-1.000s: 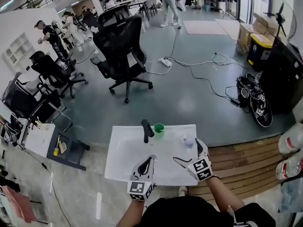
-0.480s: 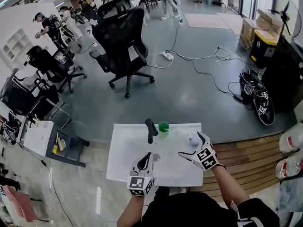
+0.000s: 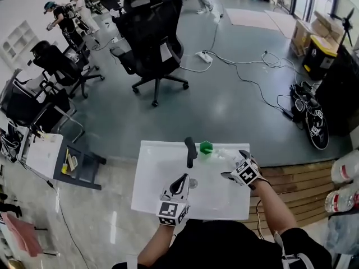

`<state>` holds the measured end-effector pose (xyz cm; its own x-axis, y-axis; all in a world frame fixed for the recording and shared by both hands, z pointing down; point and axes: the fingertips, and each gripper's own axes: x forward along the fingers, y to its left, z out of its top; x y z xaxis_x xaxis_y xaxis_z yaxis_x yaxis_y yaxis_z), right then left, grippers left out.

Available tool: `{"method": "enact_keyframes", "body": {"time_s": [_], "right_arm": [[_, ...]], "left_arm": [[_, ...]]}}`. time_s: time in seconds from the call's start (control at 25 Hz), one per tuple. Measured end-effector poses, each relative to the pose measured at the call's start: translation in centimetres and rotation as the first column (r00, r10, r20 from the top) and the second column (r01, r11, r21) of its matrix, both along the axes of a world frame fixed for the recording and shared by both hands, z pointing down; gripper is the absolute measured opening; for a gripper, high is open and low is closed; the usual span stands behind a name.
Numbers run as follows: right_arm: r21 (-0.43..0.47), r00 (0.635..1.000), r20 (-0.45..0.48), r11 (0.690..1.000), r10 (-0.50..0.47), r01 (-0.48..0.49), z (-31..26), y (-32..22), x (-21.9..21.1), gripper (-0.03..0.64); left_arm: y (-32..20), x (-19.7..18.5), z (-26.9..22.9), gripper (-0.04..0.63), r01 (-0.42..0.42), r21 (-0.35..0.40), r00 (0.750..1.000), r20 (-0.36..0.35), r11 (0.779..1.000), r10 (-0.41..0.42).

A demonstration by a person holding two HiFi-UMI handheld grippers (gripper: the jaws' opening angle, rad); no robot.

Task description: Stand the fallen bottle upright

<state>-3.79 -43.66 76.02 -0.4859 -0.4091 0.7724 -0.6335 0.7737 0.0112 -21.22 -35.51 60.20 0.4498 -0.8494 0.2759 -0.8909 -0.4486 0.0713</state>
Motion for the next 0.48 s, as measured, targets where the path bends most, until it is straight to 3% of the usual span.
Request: {"method": "enact_keyframes", "body": {"time_s": [0.36,0.48], "right_arm": [[-0.094,0.985,-0.146,0.993,-0.087,0.074,3.6,-3.2,-0.4,0.595],[-0.154,0.978,-0.188,0.987,-0.085,0.056,4.0,-3.4,0.3,0.577]], "left_arm": [[-1.2,-2.5,1.5,0.017,0.011,-0.035,1.000,-0.028,0.999,-0.012],[-1.6,-3.0,1.6,0.017,0.013,-0.035,0.999,-0.036,0.999,-0.014]]}}
